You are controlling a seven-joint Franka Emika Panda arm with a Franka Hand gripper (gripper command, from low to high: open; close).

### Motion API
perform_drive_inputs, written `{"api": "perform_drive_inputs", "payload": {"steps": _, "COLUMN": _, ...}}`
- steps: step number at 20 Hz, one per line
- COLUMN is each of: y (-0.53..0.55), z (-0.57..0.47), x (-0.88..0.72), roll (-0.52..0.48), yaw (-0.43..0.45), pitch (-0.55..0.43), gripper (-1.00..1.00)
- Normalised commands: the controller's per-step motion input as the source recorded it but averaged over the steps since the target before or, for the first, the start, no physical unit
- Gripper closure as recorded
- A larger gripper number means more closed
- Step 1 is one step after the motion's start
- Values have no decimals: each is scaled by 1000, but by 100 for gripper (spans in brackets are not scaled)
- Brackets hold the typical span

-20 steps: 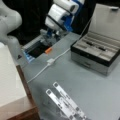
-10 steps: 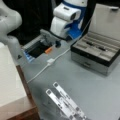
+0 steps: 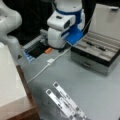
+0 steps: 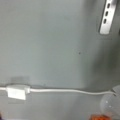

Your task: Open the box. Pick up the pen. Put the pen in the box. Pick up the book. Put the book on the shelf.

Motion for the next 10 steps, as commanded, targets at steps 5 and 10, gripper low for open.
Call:
{"api": "perform_drive_inputs", "payload": {"steps": 5, "y": 21, "z": -142, "x": -239, "roll": 258, "yaw": -5, "pitch": -236, "gripper": -100}}
{"api": "perform_drive_inputs", "payload": {"steps": 10, "y": 36, "z": -220, "x": -188, "roll": 145, "yaw": 10, "pitch": -240, "gripper": -100}}
